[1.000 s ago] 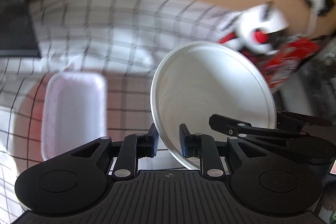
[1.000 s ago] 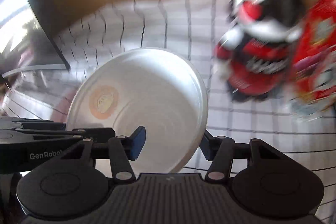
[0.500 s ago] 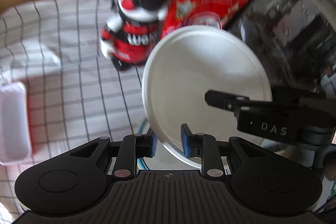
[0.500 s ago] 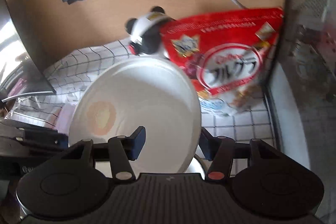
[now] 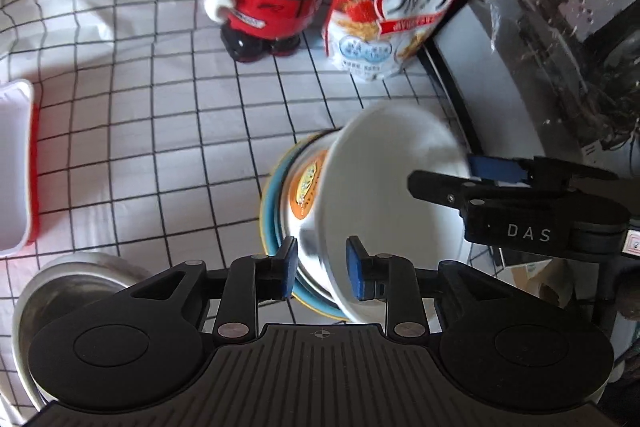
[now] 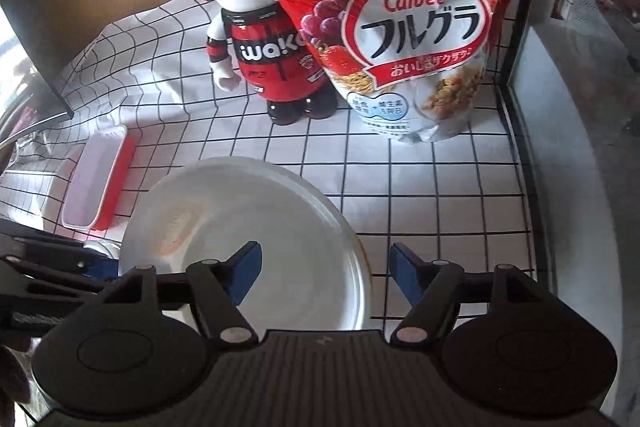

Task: Organize plates and bowls

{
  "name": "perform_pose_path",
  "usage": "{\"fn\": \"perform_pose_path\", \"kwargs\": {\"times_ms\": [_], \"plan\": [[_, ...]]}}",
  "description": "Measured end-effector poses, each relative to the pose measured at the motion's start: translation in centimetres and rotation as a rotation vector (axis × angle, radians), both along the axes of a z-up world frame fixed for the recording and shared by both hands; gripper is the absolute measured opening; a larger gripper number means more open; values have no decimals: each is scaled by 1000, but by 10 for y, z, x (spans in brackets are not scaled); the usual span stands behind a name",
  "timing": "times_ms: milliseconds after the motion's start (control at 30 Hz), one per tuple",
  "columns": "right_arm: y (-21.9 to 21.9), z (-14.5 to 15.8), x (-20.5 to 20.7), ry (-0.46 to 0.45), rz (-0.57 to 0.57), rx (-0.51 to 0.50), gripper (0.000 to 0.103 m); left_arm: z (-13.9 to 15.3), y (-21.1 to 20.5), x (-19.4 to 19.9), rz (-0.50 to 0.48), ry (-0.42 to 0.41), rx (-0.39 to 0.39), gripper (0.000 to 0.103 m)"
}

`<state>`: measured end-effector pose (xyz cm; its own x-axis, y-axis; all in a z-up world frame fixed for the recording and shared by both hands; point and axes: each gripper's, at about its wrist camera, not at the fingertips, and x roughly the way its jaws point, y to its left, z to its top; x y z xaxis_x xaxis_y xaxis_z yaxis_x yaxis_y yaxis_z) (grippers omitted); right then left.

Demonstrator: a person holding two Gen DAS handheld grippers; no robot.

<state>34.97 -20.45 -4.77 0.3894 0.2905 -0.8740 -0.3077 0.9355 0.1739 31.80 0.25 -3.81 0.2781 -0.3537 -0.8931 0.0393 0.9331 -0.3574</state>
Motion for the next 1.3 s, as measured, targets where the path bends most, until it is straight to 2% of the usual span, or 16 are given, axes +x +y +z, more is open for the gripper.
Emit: {"fn": "perform_pose_path", "kwargs": {"times_ms": [133,233,433,600,733,833,933,1033,1067,1167,1300], "plan": [[0,8,-6,-60,-26,-45,73,7,16,-7,34,-60,-40,29],[4,19,-14,-109,-33,-44,73,17,33,-22,49,-118,-50,29],[32,43,-43,-149,8,33,73,23,90,-63,106,-177,50,29],[74,48,-72,-96,69,132,78,16,157,-100,225,-177,93,29],[104,28,-98,15,105,192,78,-2,197,-121,318,-153,55,29],[123,6,-117,81,115,189,78,-21,210,-127,353,-117,15,29],[139,-20,-130,102,104,123,78,-38,214,-127,356,-86,17,29],[147,-45,-136,117,71,90,78,-51,213,-125,356,-62,50,29],[148,-51,-138,131,54,92,78,-56,213,-126,358,-57,53,33],[149,-69,-140,180,18,106,78,-66,216,-126,360,-37,37,38],[154,-85,-139,218,8,143,78,-75,214,-122,327,-12,24,33]]}}
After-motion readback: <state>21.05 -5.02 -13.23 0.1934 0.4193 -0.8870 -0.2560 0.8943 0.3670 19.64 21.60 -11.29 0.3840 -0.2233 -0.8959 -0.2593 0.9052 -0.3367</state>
